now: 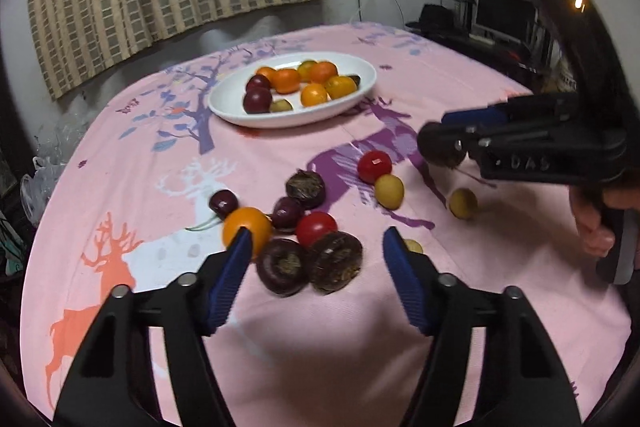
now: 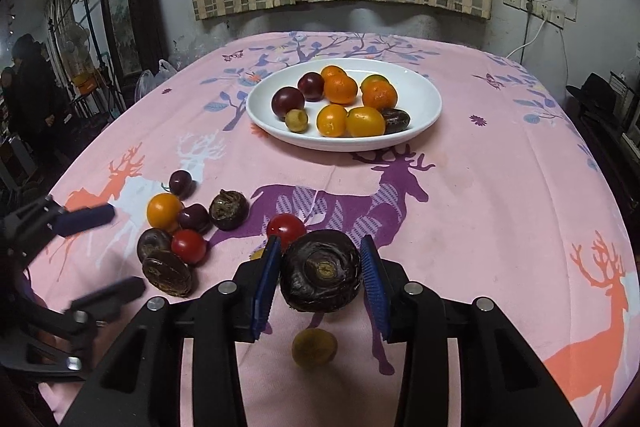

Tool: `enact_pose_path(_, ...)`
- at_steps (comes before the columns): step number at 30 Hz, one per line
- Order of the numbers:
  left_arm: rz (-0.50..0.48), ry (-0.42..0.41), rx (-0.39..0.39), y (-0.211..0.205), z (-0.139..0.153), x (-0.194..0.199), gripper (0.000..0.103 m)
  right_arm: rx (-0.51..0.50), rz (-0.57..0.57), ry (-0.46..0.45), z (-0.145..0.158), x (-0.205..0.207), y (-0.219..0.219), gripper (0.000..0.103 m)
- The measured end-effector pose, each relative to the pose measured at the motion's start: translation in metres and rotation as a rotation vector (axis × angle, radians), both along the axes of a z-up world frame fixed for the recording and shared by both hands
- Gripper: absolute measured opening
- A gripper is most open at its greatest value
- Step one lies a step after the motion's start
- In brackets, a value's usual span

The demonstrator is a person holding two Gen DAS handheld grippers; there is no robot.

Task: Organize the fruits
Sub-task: 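Grasp a dark purple mangosteen with the right tool while the left tool grasps another mangosteen, then carry both mangosteens over the plate and open both tools to drop them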

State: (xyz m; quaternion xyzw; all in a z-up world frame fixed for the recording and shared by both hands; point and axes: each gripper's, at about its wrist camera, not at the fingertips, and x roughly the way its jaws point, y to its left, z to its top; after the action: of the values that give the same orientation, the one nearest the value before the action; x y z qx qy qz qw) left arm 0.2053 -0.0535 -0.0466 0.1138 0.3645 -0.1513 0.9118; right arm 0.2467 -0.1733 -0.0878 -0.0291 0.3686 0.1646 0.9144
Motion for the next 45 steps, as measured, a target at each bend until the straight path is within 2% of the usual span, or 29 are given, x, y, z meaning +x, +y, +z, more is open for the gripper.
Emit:
enact_pose_path(2,-0.01,0.036,0.008,-0.006,-0.008,0.006,0.051,0.005,-0.004,-0.008,0.002,-0.002,-0.002,0.041)
enact_pose_path(7,-0.015,0.074,0.054,-0.013,-0.022,0.017,0.051,0.02,-0.006,-0.024,0.007,-0.005,-0.004,0.041)
enact_pose_path(10,-0.016,0.051,0.101,-0.017,-0.025,0.016,0.043,0.026,-0.005,-0.03,0.009,-0.006,-0.005,0.041)
enact_pose_path(11,-0.025,0.061,0.088,-0.017,-0.026,0.016,0.037,0.028,-0.005,-0.031,0.009,-0.007,-0.005,0.041)
enact_pose_path(17,-0.007,0.067,0.058,-0.011,-0.021,0.012,0.036,0.039,-0.006,-0.04,0.011,-0.009,-0.008,0.041)
enact_pose_path(20,-0.006,0.072,0.007,-0.003,-0.013,0.008,0.036,0.046,-0.008,-0.037,0.01,-0.009,-0.01,0.041)
enact_pose_path(24,-0.036,0.073,-0.062,0.009,0.01,0.017,0.036,0.104,-0.003,-0.047,0.012,-0.003,-0.014,0.041)
enact_pose_path(28,-0.021,0.056,-0.137,0.018,0.043,0.064,0.036,0.124,-0.026,-0.099,0.028,0.024,-0.009,0.041)
enact_pose_path(32,0.03,0.05,-0.204,0.02,0.061,0.145,0.036,0.123,-0.077,-0.136,0.038,0.075,-0.004,0.041)
enact_pose_path(34,0.045,0.054,-0.21,0.015,0.06,0.184,0.036,0.116,-0.08,-0.131,0.037,0.104,0.001,0.041)
enact_pose_path(37,0.069,0.08,-0.168,0.001,0.045,0.237,0.036,0.079,-0.094,-0.13,0.034,0.137,0.008,0.041)
enact_pose_path(40,0.077,0.121,-0.153,-0.007,0.03,0.268,0.036,0.067,-0.092,-0.112,0.025,0.16,0.014,0.042)
enact_pose_path(41,0.078,0.129,-0.15,-0.009,0.028,0.272,0.038,0.061,-0.083,-0.109,0.022,0.165,0.016,0.046)
enact_pose_path(42,0.091,0.133,-0.141,-0.01,0.028,0.274,0.057,0.042,-0.086,-0.115,0.021,0.166,0.017,0.068)
enact_pose_path(43,0.116,0.129,-0.131,-0.009,0.029,0.274,0.072,0.016,-0.101,-0.125,0.02,0.165,0.018,0.075)
enact_pose_path(44,0.145,0.106,-0.128,-0.006,0.034,0.27,0.094,0.011,-0.1,-0.14,0.022,0.161,0.018,0.077)
enact_pose_path(45,0.156,0.063,-0.132,-0.001,0.04,0.263,0.099,0.022,-0.091,-0.14,0.024,0.156,0.016,0.078)
